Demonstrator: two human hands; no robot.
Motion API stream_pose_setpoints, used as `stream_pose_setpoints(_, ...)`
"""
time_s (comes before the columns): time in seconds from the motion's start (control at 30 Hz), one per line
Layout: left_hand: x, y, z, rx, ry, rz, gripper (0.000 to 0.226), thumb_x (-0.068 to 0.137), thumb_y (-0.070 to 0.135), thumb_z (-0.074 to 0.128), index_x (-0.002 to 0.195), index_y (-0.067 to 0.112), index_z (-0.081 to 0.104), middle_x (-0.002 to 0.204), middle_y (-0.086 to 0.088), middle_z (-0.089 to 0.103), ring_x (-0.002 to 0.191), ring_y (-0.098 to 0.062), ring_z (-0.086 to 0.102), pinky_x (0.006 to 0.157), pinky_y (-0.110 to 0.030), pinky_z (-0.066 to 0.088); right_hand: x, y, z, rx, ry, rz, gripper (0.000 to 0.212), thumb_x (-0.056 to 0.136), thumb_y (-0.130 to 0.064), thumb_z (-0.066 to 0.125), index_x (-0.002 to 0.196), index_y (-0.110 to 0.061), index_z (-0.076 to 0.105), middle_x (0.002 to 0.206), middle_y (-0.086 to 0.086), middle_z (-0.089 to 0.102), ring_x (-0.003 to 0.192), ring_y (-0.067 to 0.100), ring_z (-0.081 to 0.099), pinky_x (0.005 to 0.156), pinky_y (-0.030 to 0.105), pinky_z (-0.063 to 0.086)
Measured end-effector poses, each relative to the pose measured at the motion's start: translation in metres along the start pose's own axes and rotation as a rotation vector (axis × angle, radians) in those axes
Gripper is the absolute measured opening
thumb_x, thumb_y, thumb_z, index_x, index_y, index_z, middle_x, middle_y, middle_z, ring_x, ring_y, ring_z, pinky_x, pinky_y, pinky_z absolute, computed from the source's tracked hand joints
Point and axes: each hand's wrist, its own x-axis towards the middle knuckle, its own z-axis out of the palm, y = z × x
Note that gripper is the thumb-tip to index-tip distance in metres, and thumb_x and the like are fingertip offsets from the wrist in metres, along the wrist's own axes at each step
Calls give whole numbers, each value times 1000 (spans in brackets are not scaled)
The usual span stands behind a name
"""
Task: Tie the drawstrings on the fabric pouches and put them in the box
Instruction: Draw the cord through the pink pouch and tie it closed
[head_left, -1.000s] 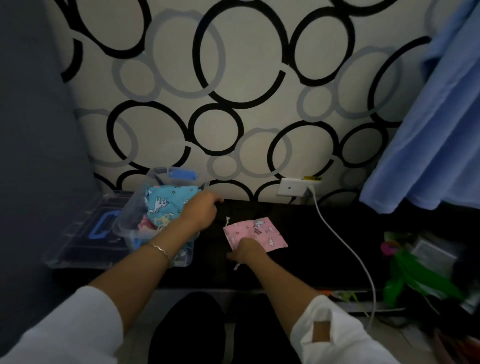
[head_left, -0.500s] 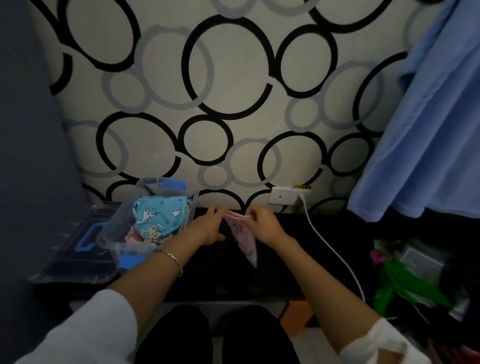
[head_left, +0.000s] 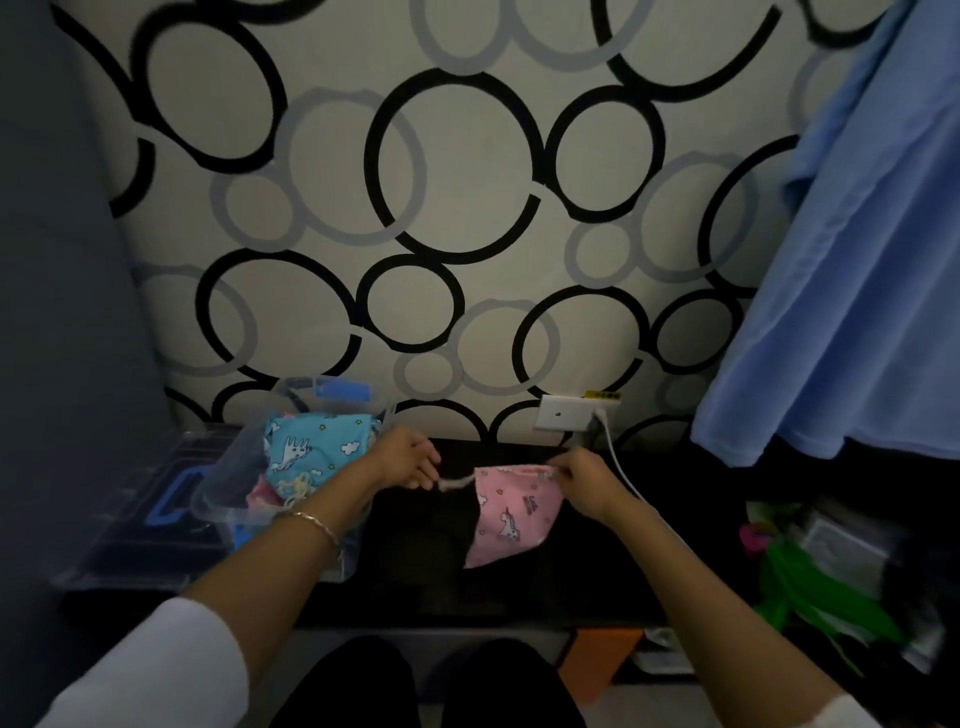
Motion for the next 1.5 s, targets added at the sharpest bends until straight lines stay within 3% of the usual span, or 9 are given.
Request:
stream_pose_setpoints(0.13, -7, 2, 11, 25, -117, 21, 64, 93, 20, 59, 150, 21, 29, 141, -3, 46, 98, -16, 63, 65, -23, 51, -2, -10, 0, 100, -14, -45, 22, 94, -12, 57, 82, -13, 76, 78, 3, 73, 78, 19, 70, 74, 35, 57)
stream_pose_setpoints(0.27, -7, 1, 40, 202, -192, 164, 92, 86, 16, 67, 154, 26, 6, 159, -5, 22, 141, -26, 33, 97, -40, 50, -2, -28, -3, 132, -37, -112, 21, 95, -13, 56, 91, -15, 77, 86, 2, 74, 84, 15, 69, 78, 33, 57)
stream_pose_setpoints(0.43, -3, 4, 49, 214, 47, 216, 19, 94, 23, 55, 101, 8, 65, 96, -9, 67, 87, -21, 64, 83, -40, 54, -5, -28, -14, 82, -13, -116, 21, 95, -16, 57, 84, -18, 74, 82, 0, 72, 81, 12, 68, 77, 30, 57)
stream_pose_setpoints(0.57, -7, 7, 33, 294, 79, 272, 26, 96, 28, 54, 79, 14, 69, 77, -6, 66, 70, -15, 60, 71, -30, 49, -2, -8, -18, -70, -42, -50, 23, 94, -15, 58, 79, -15, 75, 75, 4, 69, 76, 22, 67, 63, 28, 51)
stream_pose_setpoints(0.77, -6, 3, 5, 279, 171, 243, 19, 96, 22, 55, 86, 17, 71, 72, 2, 64, 67, -9, 58, 68, -24, 48, -2, 4, -21, -165, 7, 69, 16, 95, -19, 59, 96, -15, 75, 89, 1, 71, 78, 10, 63, 73, 25, 50)
stream_pose_setpoints(0.93, -11, -12, -27, 361, 463, 114, 25, 97, 25, 51, 78, 17, 66, 74, -2, 64, 72, -17, 61, 72, -34, 52, -10, 26, -23, 104, 103, 292, 20, 95, -16, 58, 80, -11, 71, 73, 6, 65, 66, 15, 61, 63, 27, 52)
stream_pose_setpoints(1.2, -22, 16, -10, -115, 196, 156, 18, 98, 22, 50, 98, 12, 65, 92, -7, 68, 75, -12, 64, 66, -22, 49, -2, -2, -6, 1618, 1, 312, 14, 92, -13, 51, 89, -6, 63, 120, 17, 68, 117, 29, 59, 110, 44, 35)
stream_pose_setpoints(1.4, -25, 50, -1, -19, 66, 290, 12, 96, 18, 53, 97, 12, 64, 88, -4, 67, 80, -11, 64, 71, -22, 51, 16, -49, 9, 1606, -77, 268, 28, 94, -8, 53, 116, 7, 60, 106, 17, 63, 94, 23, 61, 98, 40, 49)
stream_pose_setpoints(1.5, -24, 64, 8, -17, 77, 335, 21, 95, 11, 54, 102, -5, 64, 82, -12, 65, 71, -13, 61, 63, -18, 49, 17, -68, 19, 1168, -231, 238, 39, 82, 5, 49, 118, 13, 58, 99, 16, 58, 77, 17, 55, 71, 26, 49)
